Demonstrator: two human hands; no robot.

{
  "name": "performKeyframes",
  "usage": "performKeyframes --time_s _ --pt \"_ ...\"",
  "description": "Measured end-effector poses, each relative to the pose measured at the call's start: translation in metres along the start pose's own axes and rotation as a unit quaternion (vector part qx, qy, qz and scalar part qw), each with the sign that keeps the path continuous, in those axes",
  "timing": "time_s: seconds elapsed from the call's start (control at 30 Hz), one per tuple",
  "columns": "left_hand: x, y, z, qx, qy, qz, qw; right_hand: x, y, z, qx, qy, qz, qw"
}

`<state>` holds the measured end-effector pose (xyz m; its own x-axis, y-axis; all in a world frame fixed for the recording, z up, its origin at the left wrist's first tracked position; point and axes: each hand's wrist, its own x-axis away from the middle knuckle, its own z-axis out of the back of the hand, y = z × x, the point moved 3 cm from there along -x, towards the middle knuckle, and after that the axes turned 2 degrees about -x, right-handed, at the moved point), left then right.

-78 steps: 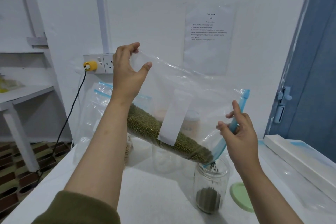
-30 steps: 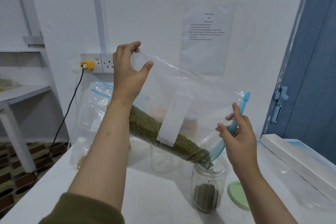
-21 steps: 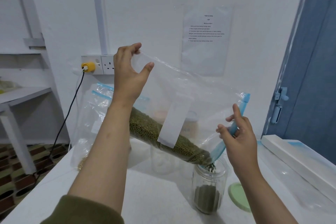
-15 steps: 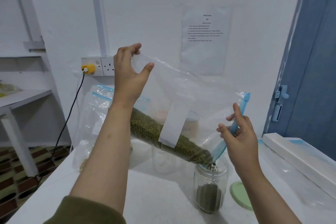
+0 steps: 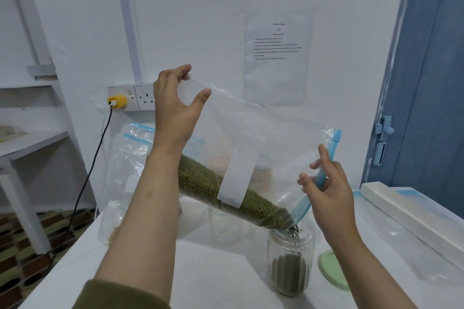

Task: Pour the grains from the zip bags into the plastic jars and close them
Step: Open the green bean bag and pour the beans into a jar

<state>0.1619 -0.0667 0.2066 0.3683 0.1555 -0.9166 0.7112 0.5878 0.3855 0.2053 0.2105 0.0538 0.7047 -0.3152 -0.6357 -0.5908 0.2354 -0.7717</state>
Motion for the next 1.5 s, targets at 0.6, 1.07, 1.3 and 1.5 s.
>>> performKeyframes --time_s 0.6,1.07,1.3,1.5 --pt "-0.001 -0.005 -0.003 0.002 -0.006 -0.006 1.000 -0.003 0.006 -0.002 0.008 0.000 0.010 1.000" --pt "-0.001 -0.002 -0.005 -0.009 -0.007 -0.010 1.000 -0.002 0.011 0.002 0.003 -0.004 0.010 1.000" --pt "-0.002 -0.002 -0.006 -0.008 -0.006 -0.015 1.000 -0.001 0.010 0.003 -0.002 -0.006 0.007 1.000" --pt "-0.001 -0.002 -0.005 -0.006 -0.008 -0.011 1.000 -0.001 0.010 0.003 0.001 -0.006 0.005 1.000"
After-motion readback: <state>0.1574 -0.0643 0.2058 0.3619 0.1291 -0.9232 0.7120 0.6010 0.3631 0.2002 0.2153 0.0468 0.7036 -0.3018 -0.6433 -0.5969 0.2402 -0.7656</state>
